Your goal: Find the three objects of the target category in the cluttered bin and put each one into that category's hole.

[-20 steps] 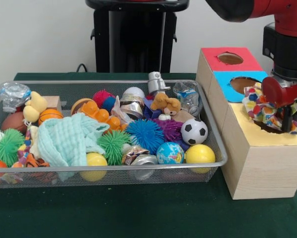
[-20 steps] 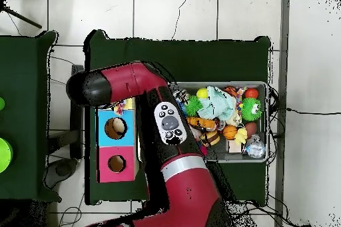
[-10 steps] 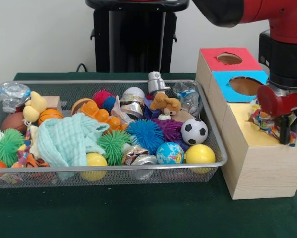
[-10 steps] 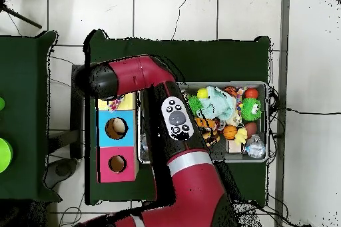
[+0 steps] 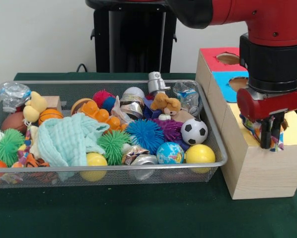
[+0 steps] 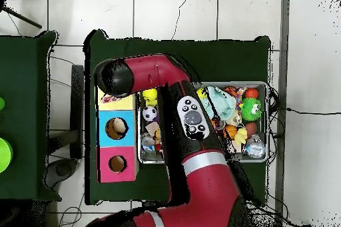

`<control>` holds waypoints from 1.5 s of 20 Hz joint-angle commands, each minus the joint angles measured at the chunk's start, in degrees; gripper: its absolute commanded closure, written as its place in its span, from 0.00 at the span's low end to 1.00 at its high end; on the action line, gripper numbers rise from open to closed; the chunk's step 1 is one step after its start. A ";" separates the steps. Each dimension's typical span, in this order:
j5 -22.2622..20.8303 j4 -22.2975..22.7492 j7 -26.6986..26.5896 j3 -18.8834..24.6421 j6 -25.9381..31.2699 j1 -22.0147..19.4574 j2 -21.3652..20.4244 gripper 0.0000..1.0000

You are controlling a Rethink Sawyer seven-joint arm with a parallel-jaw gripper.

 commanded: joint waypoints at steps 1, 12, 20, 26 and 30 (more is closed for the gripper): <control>-4.91 8.31 -4.58 -1.51 1.88 -1.91 0.86 1.00; -3.32 15.41 6.76 -5.37 -2.26 1.60 -2.81 1.00; -1.73 15.74 8.63 -6.98 -5.46 3.61 -1.93 1.00; -0.22 13.18 10.11 -6.89 -9.90 5.11 2.52 1.00; 0.67 13.52 11.61 -7.64 -11.90 6.07 3.07 1.00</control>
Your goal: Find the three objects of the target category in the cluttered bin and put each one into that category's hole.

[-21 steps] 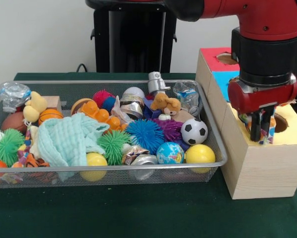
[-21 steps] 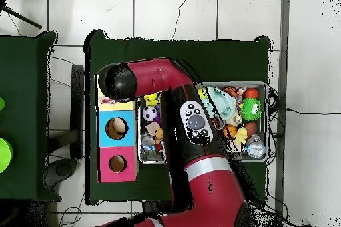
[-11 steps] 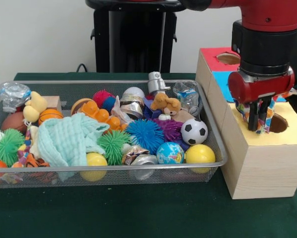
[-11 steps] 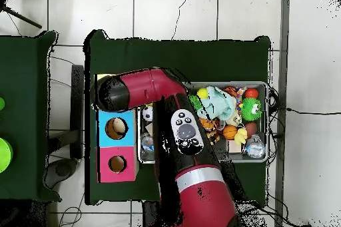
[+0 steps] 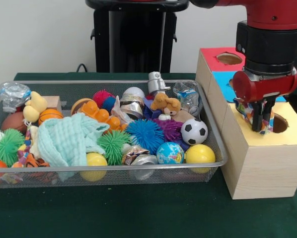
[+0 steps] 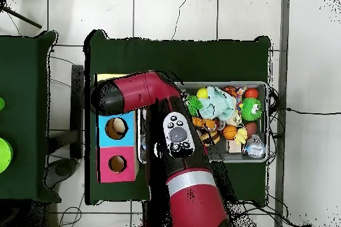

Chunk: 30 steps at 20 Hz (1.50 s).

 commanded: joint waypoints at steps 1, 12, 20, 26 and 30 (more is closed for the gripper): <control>0.87 5.15 11.57 -1.17 -5.61 1.46 7.91 1.00; 6.63 8.90 16.05 -3.74 -7.97 4.20 8.06 1.00; 10.05 11.10 15.35 -5.56 -8.66 5.21 7.70 1.00; 12.38 12.56 14.04 -5.39 -9.09 4.72 8.35 1.00; 13.31 13.77 13.74 -6.12 -9.55 5.11 8.13 1.00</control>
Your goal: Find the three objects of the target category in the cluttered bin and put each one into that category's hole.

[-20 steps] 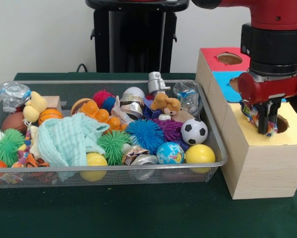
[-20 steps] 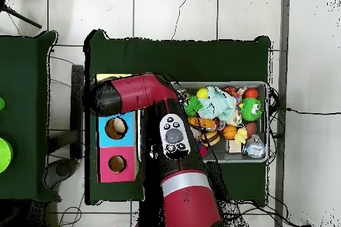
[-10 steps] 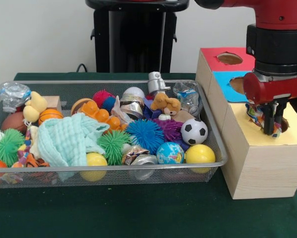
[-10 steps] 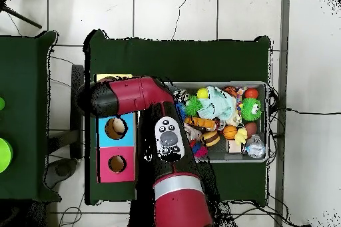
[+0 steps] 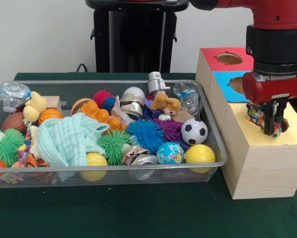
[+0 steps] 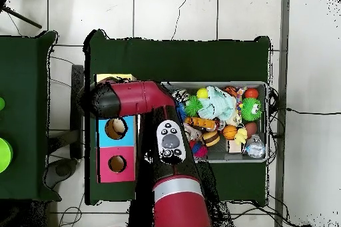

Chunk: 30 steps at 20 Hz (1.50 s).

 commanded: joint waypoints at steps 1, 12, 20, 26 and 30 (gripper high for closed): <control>1.69 11.76 13.59 0.34 -0.90 0.86 7.27 1.00; 4.85 15.18 14.18 -1.30 -5.35 1.77 8.10 1.00; 9.25 18.09 16.43 -2.87 -7.80 3.68 8.28 1.00; 12.63 20.17 17.27 -3.87 -11.26 4.99 8.82 1.00; 14.72 21.01 16.92 -5.05 -12.50 6.30 8.71 1.00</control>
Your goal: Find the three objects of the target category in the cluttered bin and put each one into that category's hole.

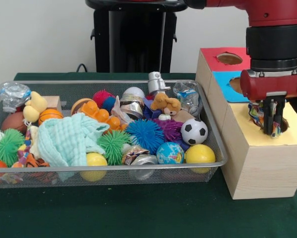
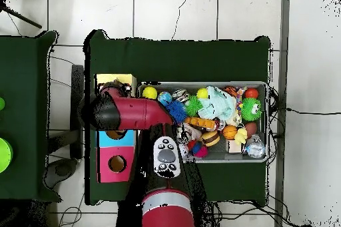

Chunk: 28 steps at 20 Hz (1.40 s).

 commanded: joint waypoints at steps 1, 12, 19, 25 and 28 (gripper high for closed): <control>2.43 13.57 16.54 0.38 1.34 2.94 9.06 1.00; 5.07 15.09 14.06 -5.26 12.11 7.68 2.89 1.00; 6.52 17.51 14.07 -6.80 12.09 9.38 -0.34 1.00; 7.29 15.67 12.80 -4.85 5.62 8.14 4.19 1.00; 7.13 12.54 11.78 -3.48 1.04 7.25 8.29 1.00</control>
